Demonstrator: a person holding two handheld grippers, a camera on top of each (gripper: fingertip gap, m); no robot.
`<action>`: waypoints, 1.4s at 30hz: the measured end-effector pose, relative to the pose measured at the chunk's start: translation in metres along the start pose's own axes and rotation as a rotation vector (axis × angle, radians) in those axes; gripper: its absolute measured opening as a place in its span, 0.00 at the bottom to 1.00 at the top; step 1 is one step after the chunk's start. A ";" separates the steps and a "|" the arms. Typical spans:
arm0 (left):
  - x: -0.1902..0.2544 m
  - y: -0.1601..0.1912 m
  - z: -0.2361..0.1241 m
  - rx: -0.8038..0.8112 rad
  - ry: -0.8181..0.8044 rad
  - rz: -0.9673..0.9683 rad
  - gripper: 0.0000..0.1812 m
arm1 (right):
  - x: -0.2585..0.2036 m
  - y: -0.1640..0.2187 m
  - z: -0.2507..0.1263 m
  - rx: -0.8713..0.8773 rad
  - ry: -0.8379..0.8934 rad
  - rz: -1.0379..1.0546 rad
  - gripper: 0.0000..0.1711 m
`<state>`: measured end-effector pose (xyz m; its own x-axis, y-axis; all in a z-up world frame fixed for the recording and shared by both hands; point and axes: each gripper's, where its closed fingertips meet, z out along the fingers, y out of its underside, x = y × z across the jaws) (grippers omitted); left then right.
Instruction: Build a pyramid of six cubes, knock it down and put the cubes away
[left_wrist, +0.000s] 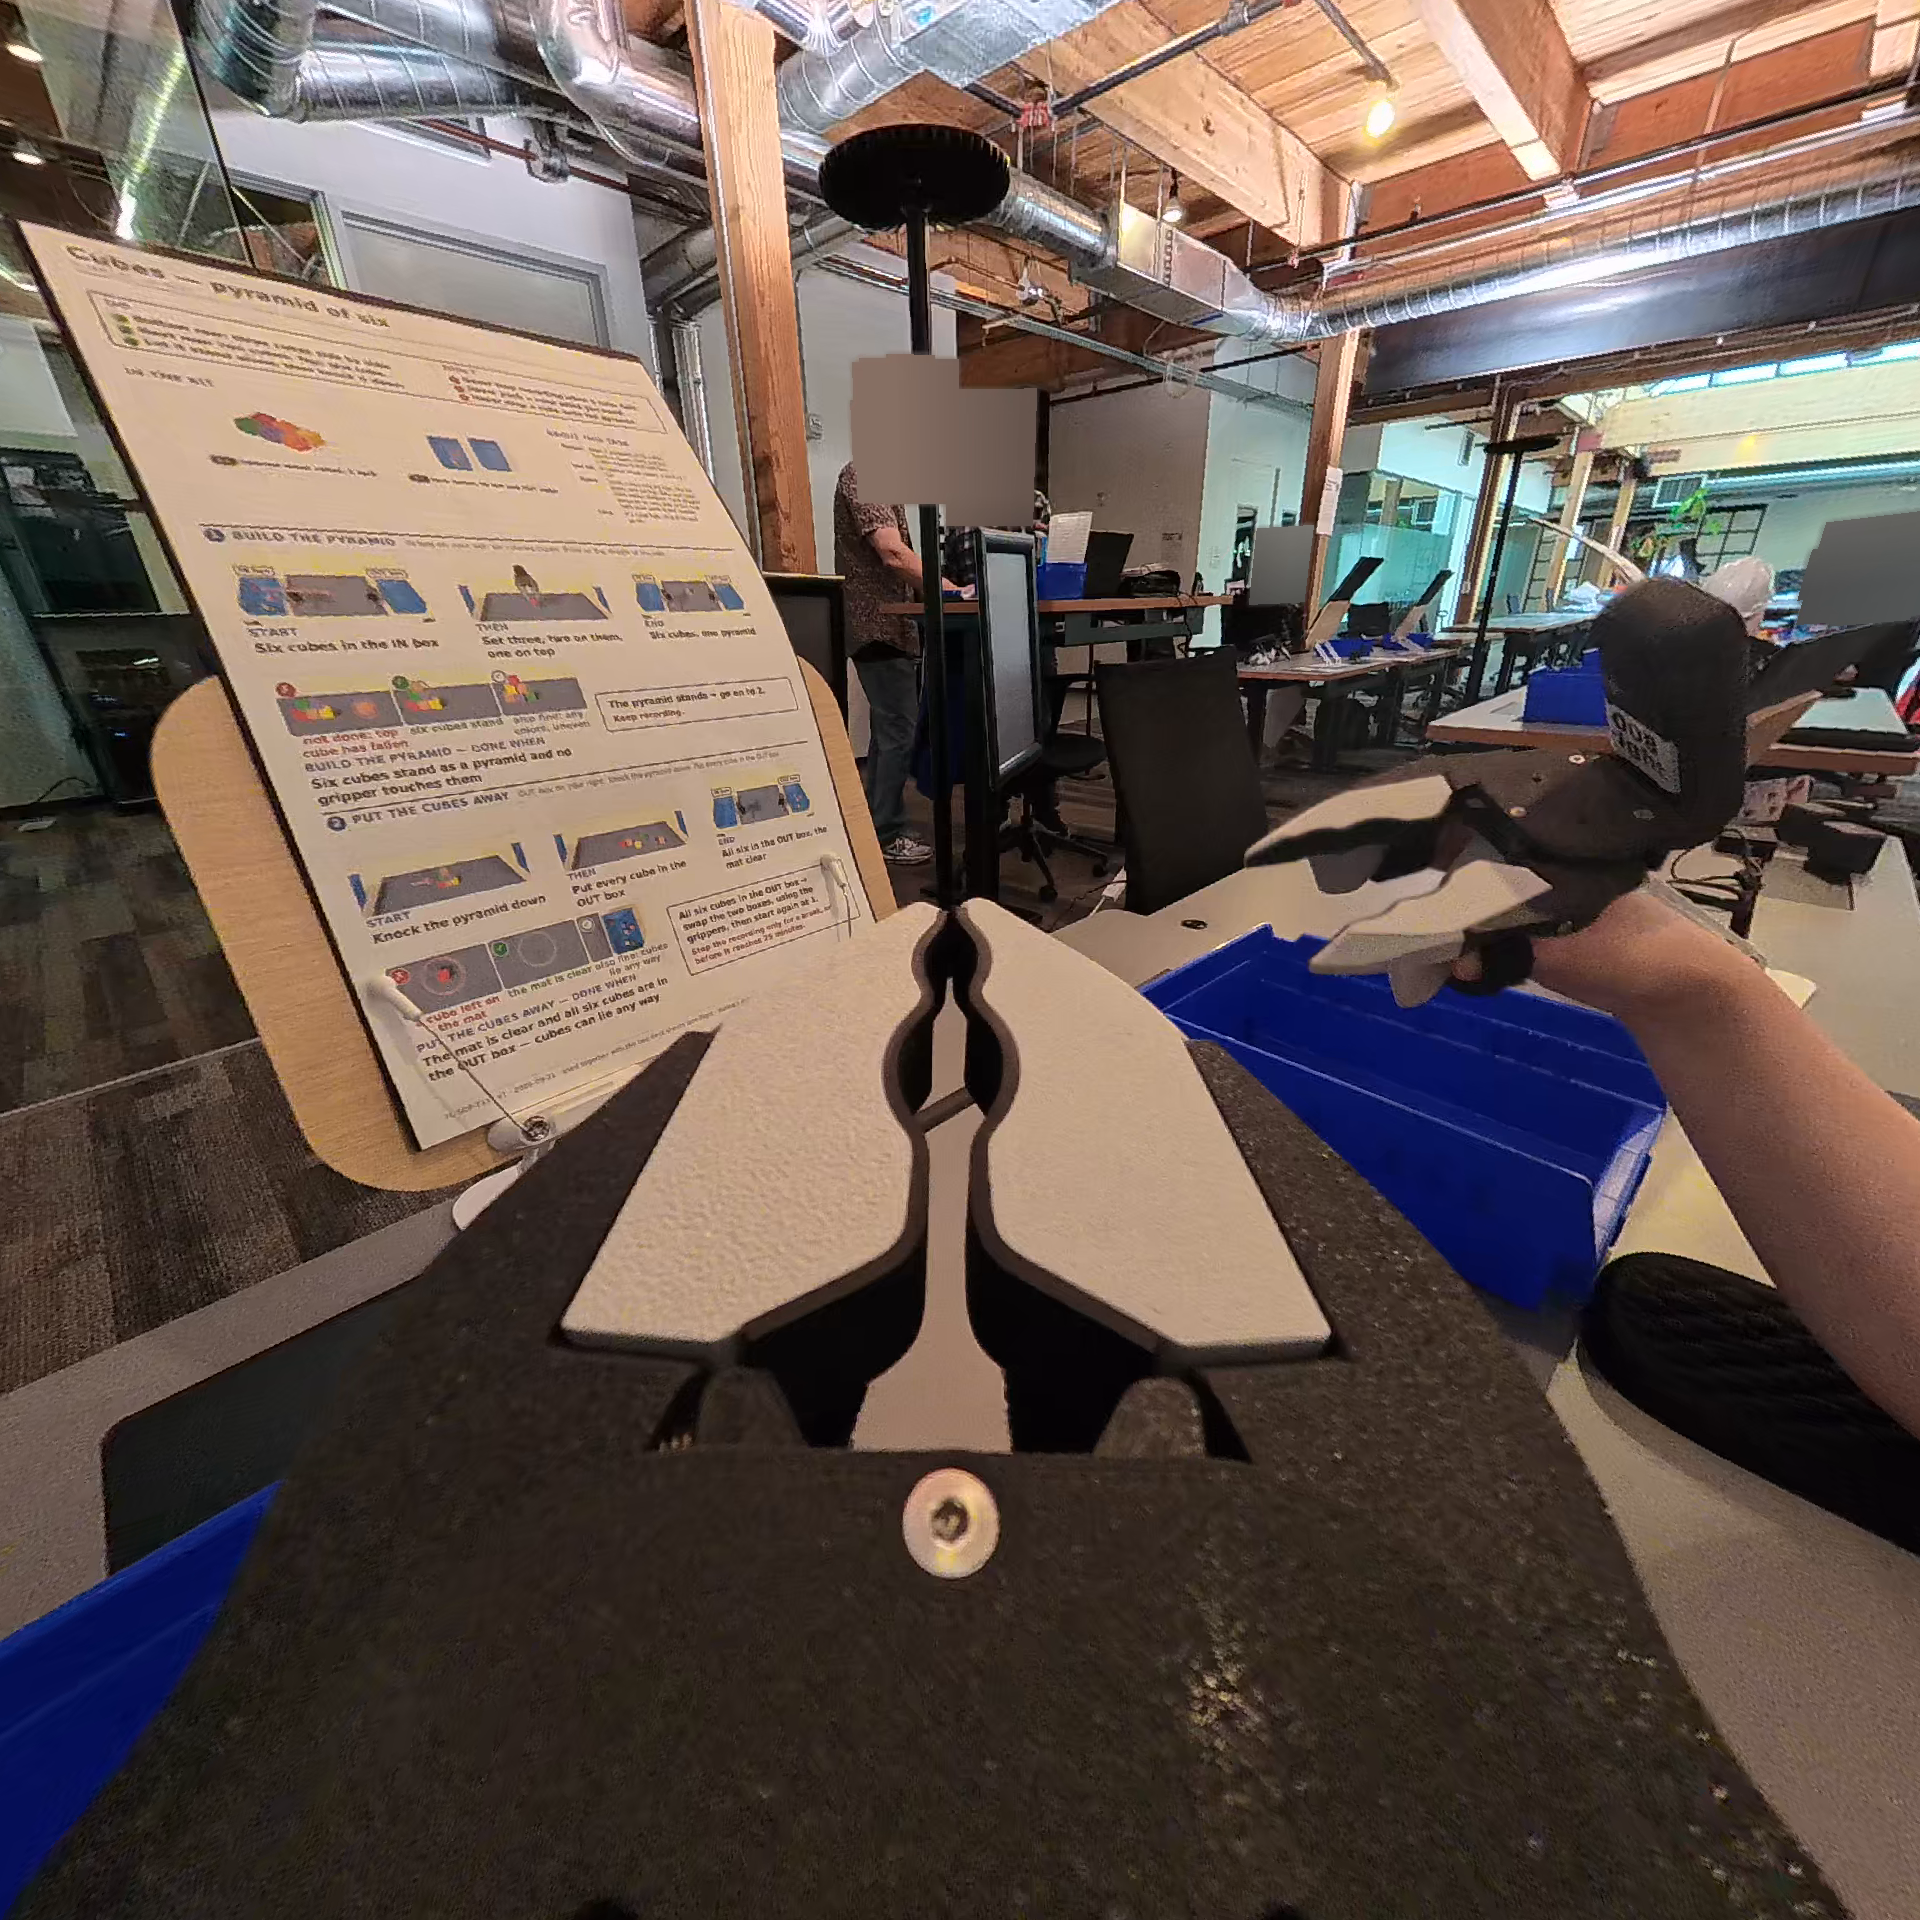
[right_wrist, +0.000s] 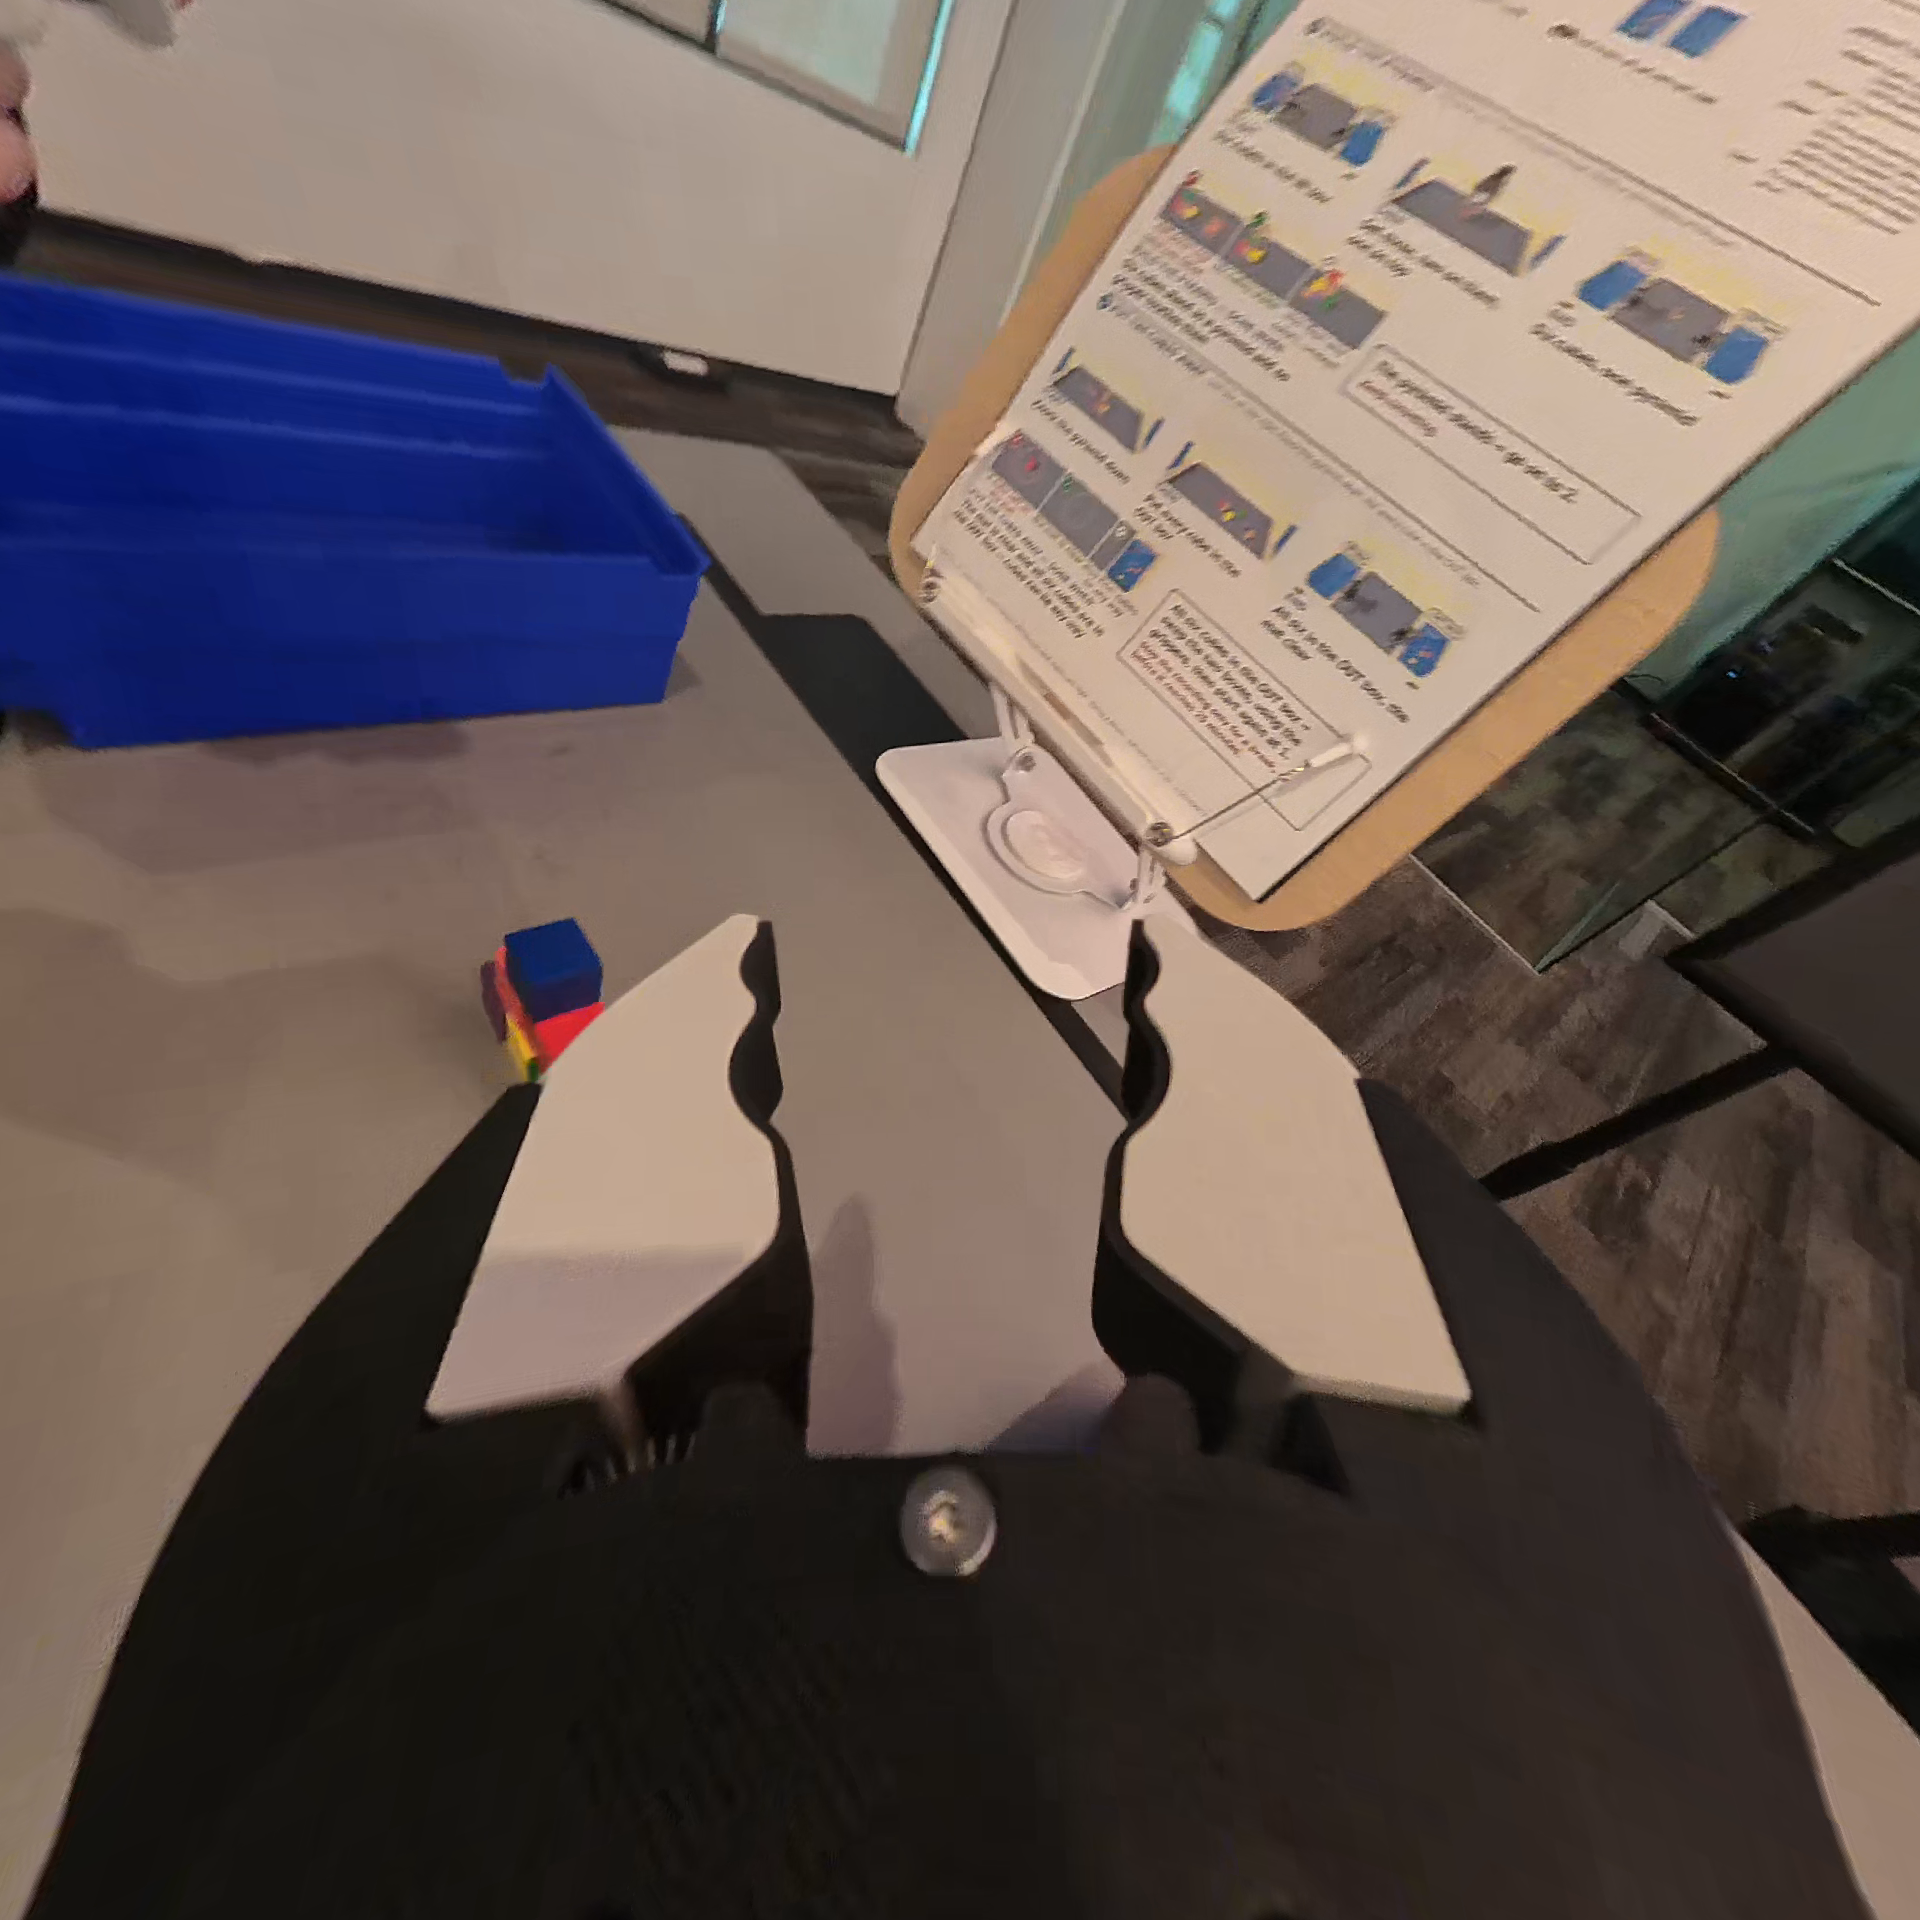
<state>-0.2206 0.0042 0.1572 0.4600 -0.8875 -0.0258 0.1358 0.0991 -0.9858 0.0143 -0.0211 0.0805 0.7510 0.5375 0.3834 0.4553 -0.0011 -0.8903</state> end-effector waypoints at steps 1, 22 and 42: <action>-0.001 -0.001 -0.001 0.003 -0.006 -0.002 0.00 | -0.007 0.000 0.001 -0.011 -0.029 -0.021 0.37; -0.004 0.006 0.001 -0.031 -0.026 0.011 0.00 | 0.038 0.001 -0.009 0.083 0.137 0.224 0.33; -0.013 0.018 0.005 -0.070 -0.057 0.039 0.03 | 0.090 0.007 -0.048 0.188 0.404 0.367 0.30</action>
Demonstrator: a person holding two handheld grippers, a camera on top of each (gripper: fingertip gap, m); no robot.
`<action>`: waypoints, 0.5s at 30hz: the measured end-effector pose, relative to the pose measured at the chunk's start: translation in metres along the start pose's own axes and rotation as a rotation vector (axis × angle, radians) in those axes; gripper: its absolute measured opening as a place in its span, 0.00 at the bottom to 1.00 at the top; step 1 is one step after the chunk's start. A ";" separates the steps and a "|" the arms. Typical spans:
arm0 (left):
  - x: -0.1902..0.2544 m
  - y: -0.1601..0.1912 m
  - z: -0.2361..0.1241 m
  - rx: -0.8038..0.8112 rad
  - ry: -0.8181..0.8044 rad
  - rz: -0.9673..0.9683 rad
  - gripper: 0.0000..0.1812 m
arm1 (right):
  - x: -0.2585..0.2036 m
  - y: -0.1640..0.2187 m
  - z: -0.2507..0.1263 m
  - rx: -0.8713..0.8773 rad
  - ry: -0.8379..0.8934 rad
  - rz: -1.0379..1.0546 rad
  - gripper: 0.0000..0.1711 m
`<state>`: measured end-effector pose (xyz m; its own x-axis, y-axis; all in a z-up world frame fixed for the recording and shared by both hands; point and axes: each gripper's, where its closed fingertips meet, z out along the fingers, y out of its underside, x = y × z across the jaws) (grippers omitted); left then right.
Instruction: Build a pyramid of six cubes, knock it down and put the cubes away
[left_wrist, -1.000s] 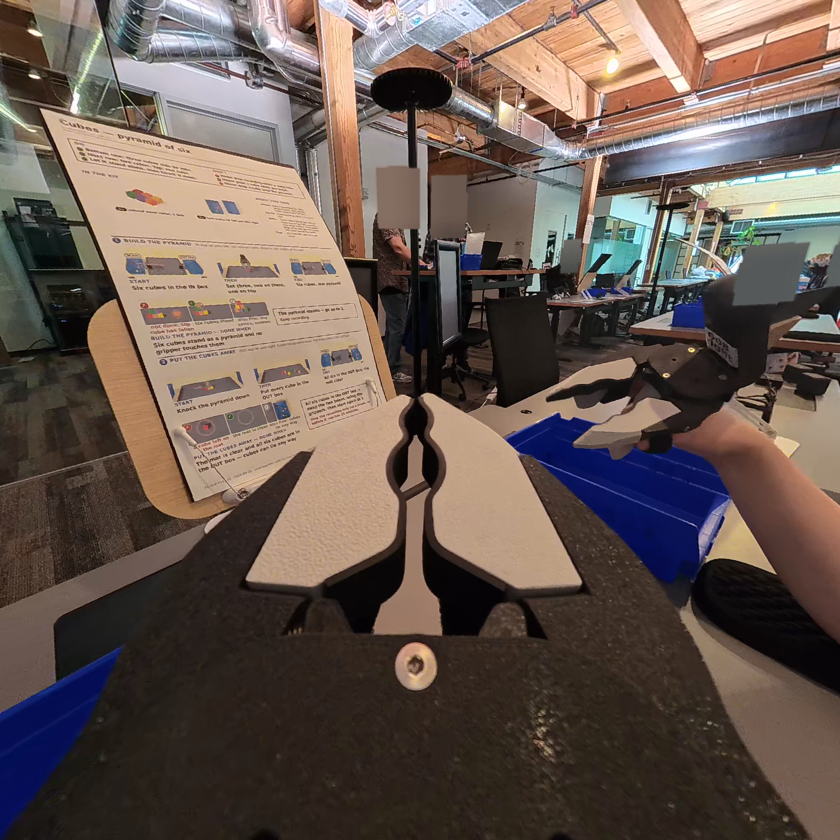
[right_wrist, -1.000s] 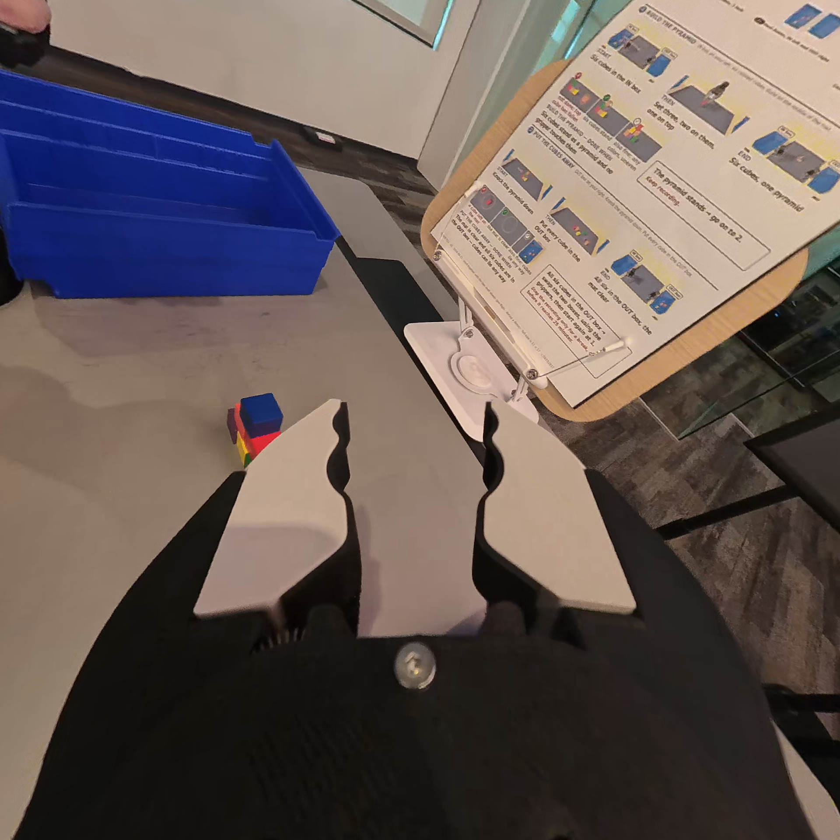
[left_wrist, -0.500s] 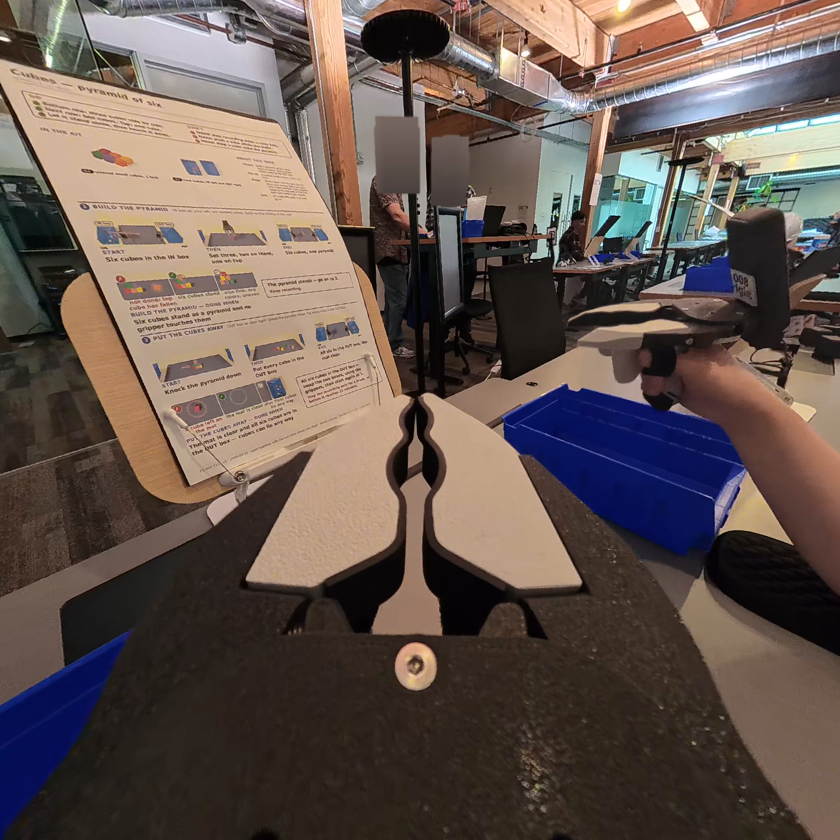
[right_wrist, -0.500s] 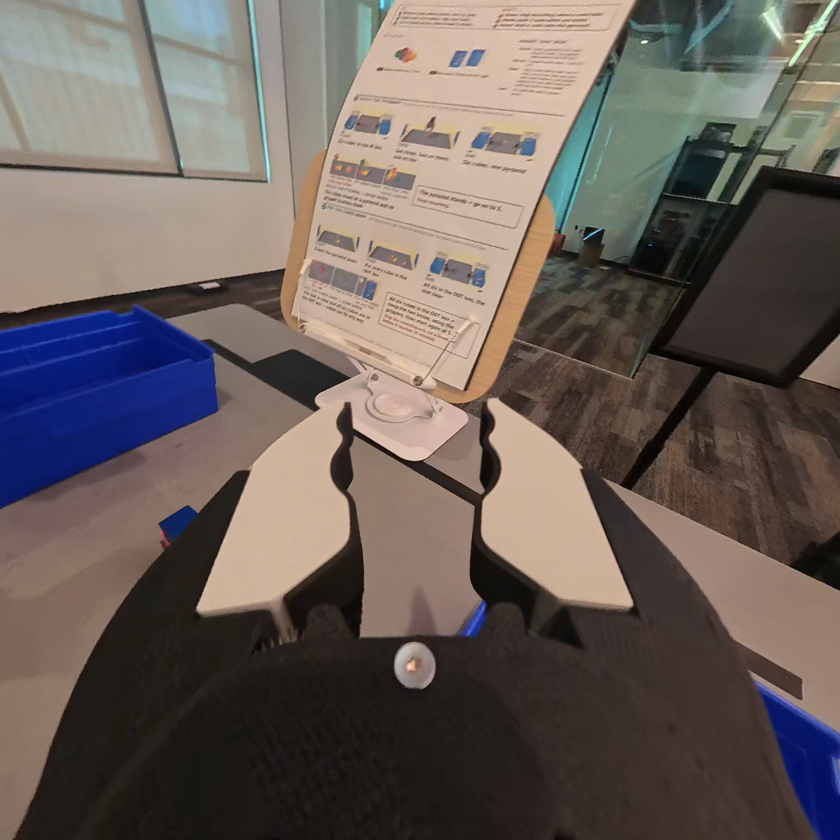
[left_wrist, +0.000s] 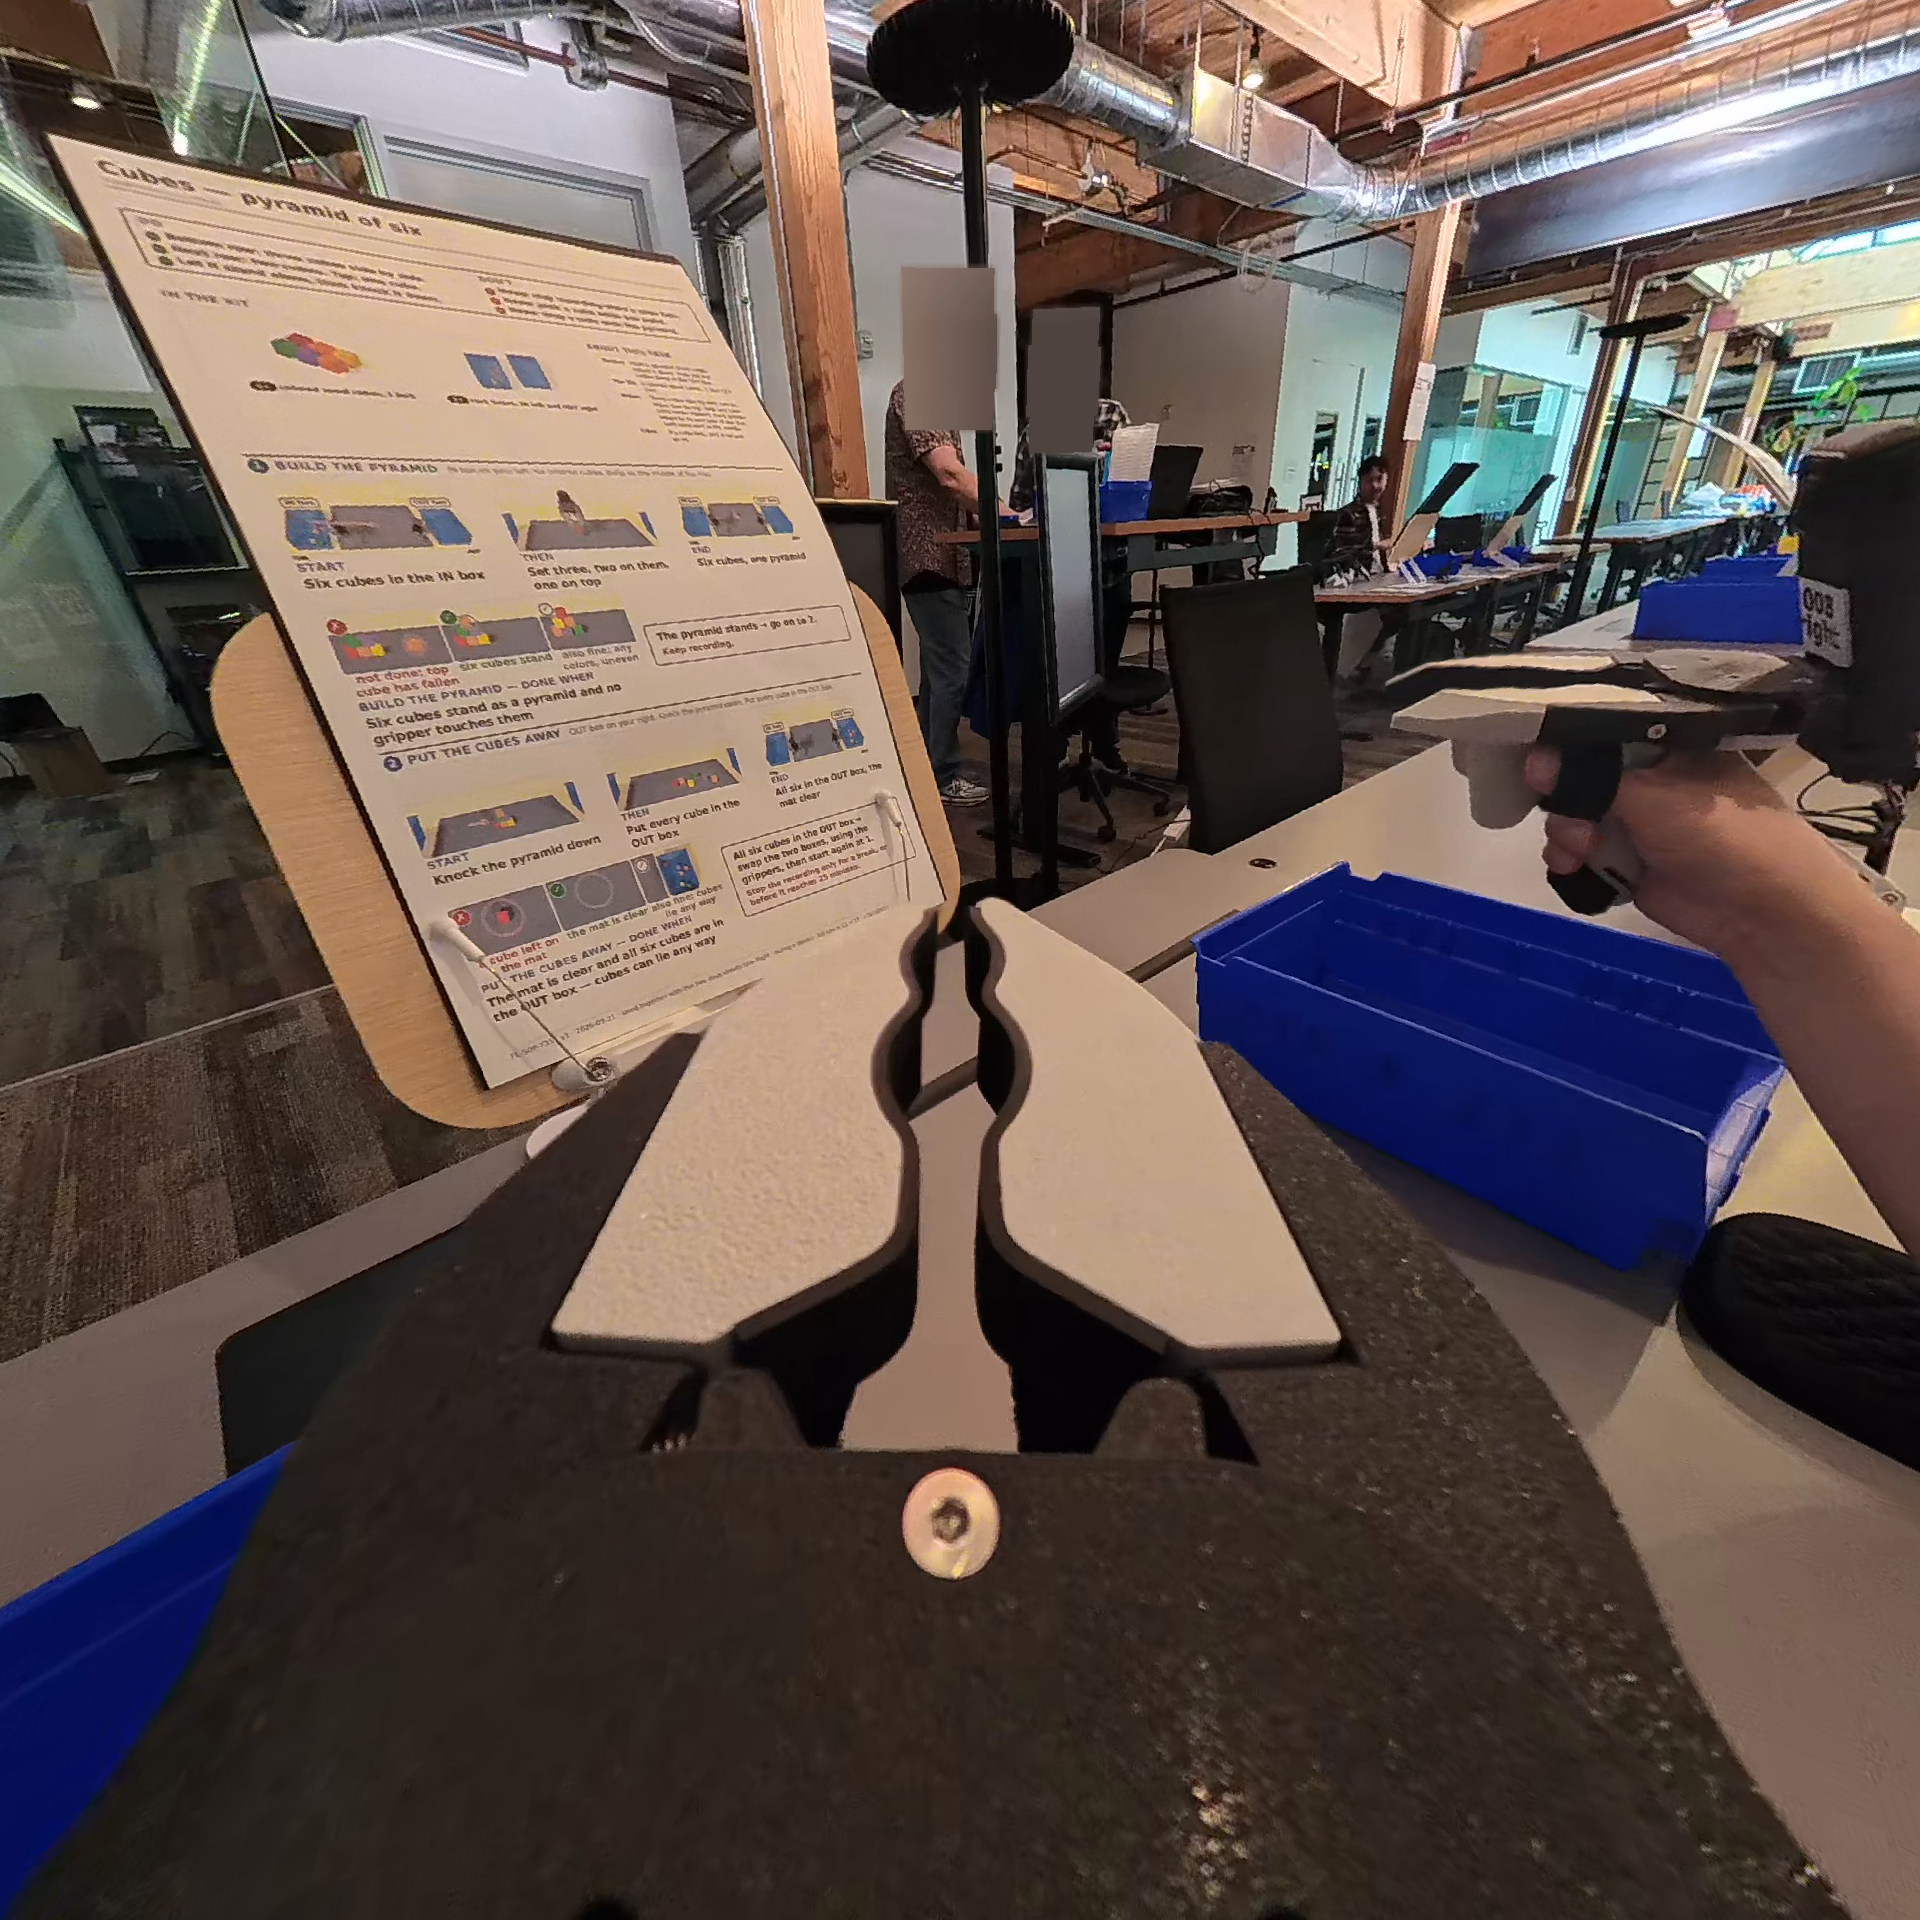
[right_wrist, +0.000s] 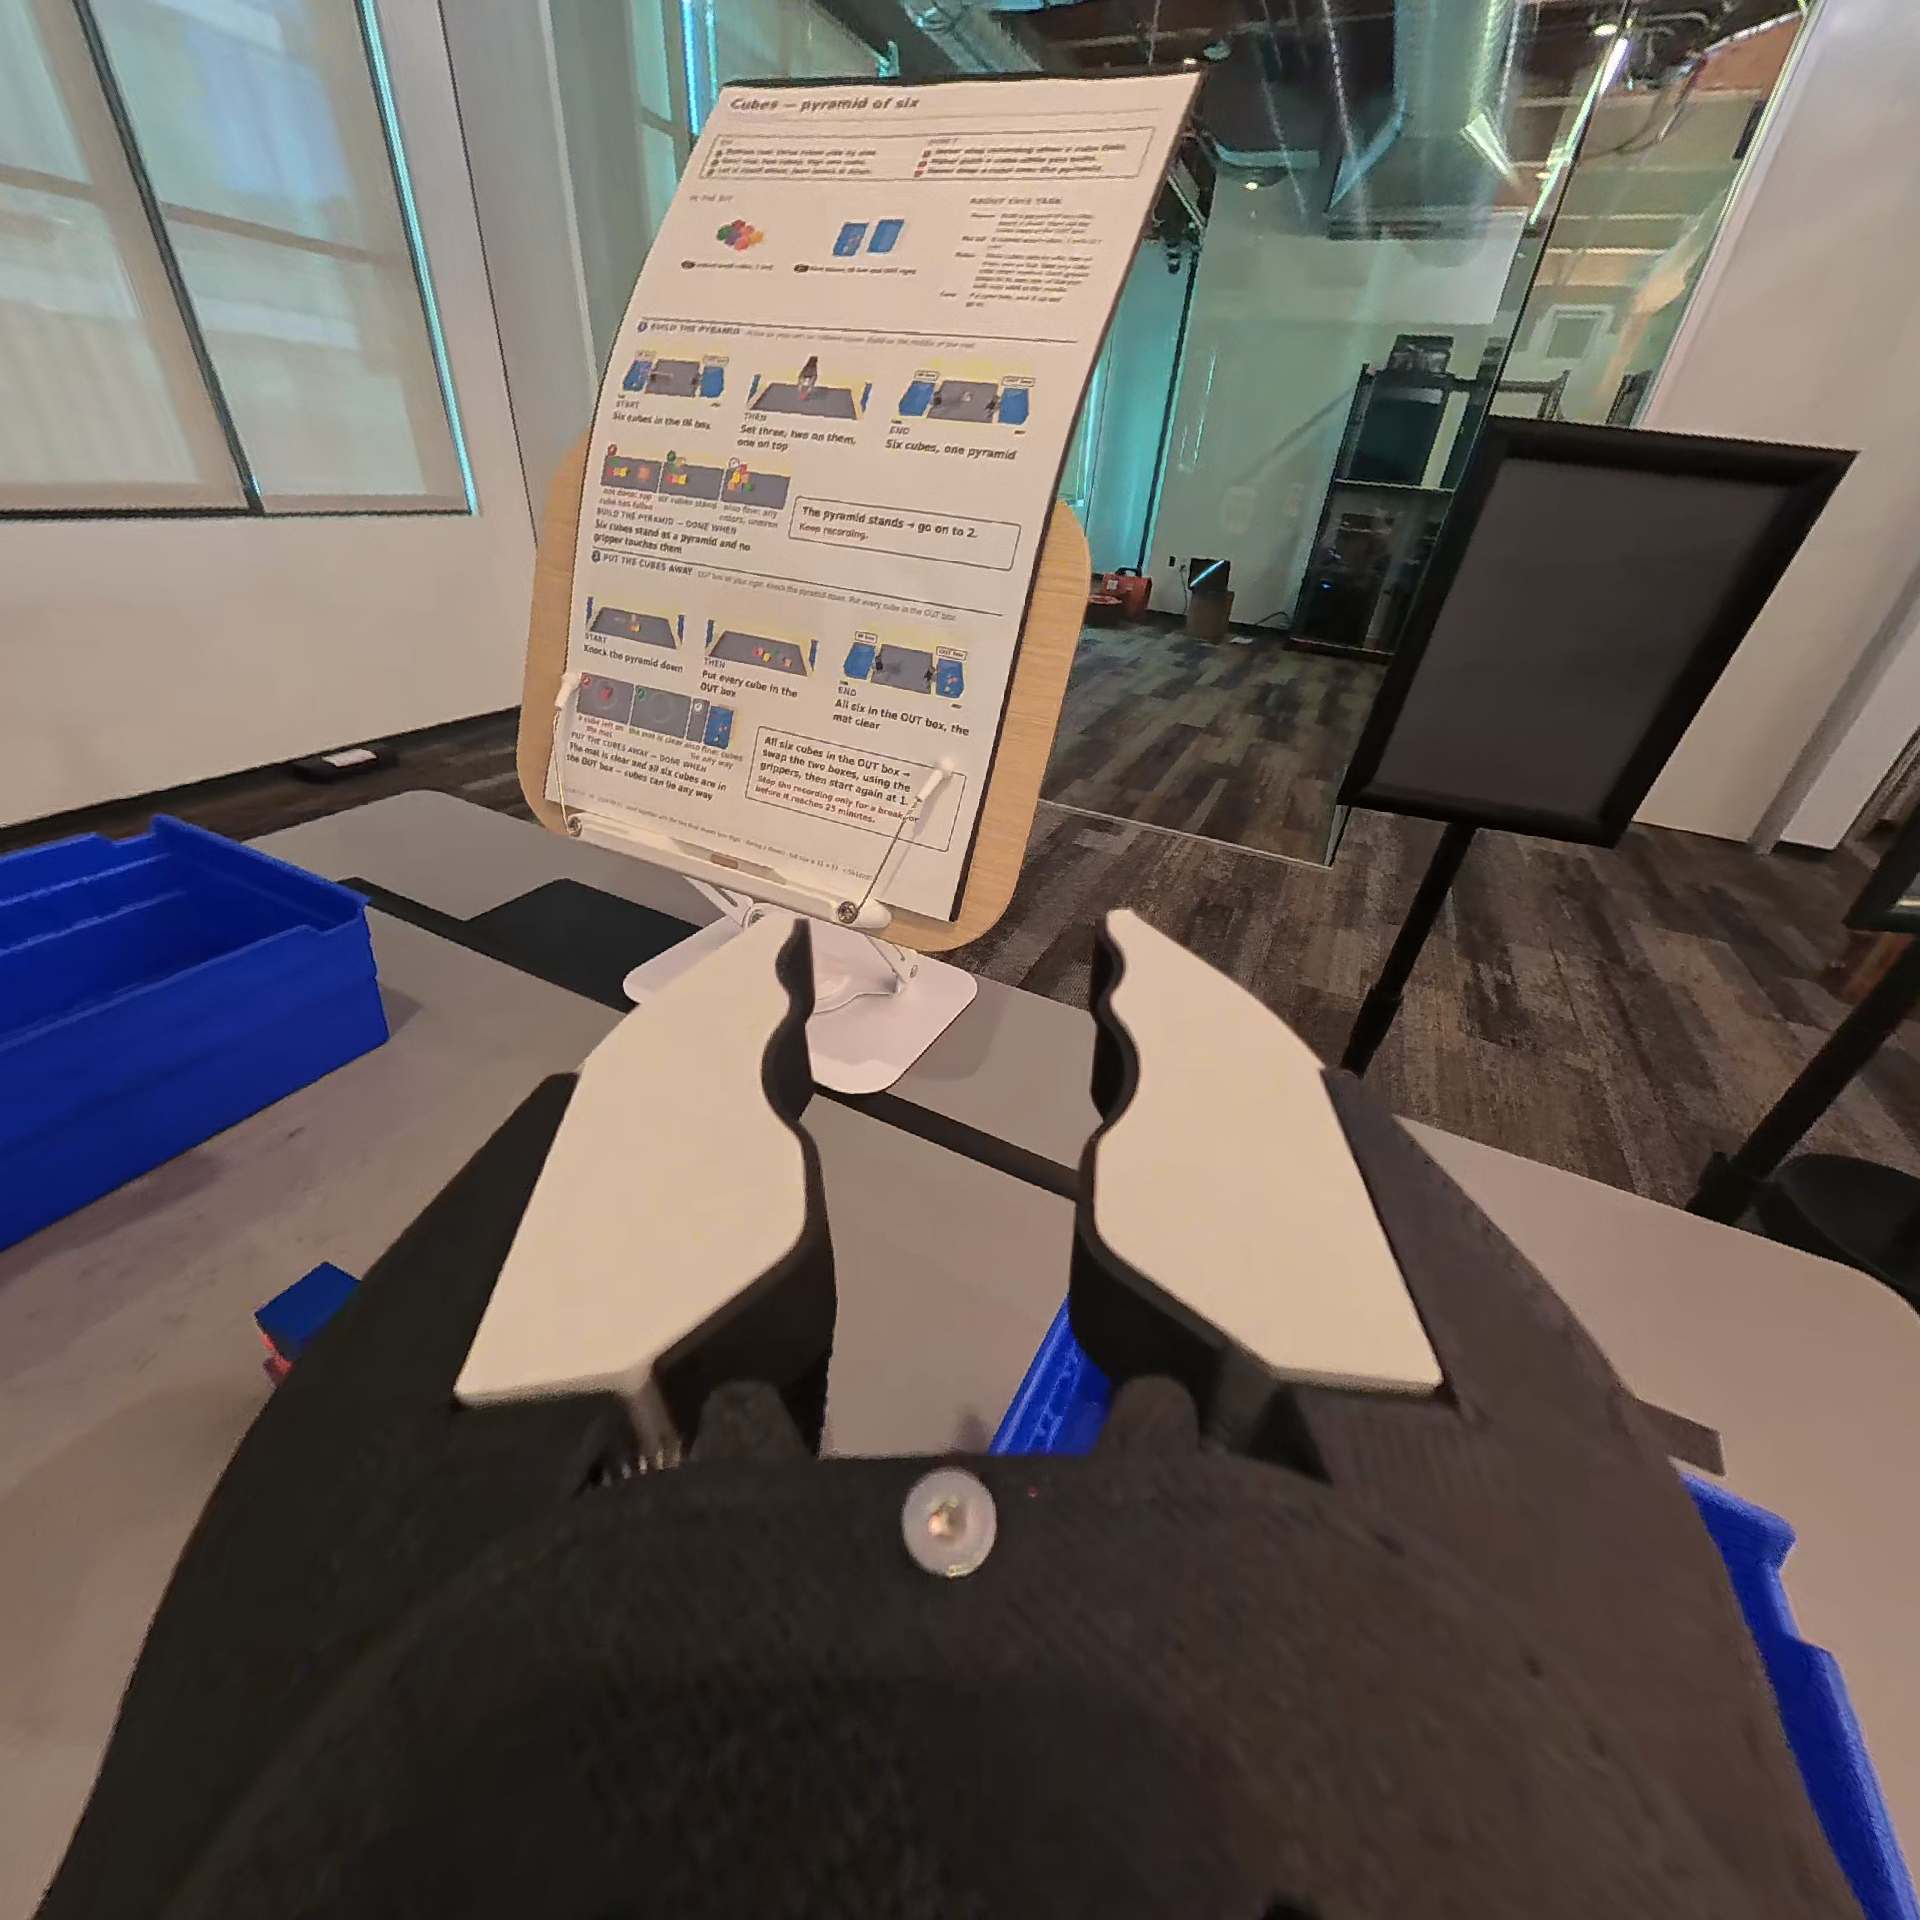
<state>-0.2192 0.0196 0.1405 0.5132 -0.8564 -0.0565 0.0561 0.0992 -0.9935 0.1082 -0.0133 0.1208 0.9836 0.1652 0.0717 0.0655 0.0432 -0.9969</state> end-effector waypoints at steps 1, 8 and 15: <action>-0.001 -0.001 -0.001 0.004 -0.003 -0.002 0.03 | 0.001 0.000 -0.001 0.005 0.002 0.013 0.28; -0.011 -0.004 -0.006 0.013 -0.033 -0.012 0.04 | 0.009 0.000 -0.003 0.025 0.011 0.047 0.18; -0.015 -0.004 -0.008 0.012 -0.041 -0.024 0.04 | 0.007 0.002 -0.003 0.030 0.001 0.040 0.11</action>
<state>-0.2339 0.0276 0.1450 0.5462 -0.8372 -0.0287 0.0786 0.0854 -0.9932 0.1157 -0.0147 0.1194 0.9856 0.1660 0.0320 0.0213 0.0660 -0.9976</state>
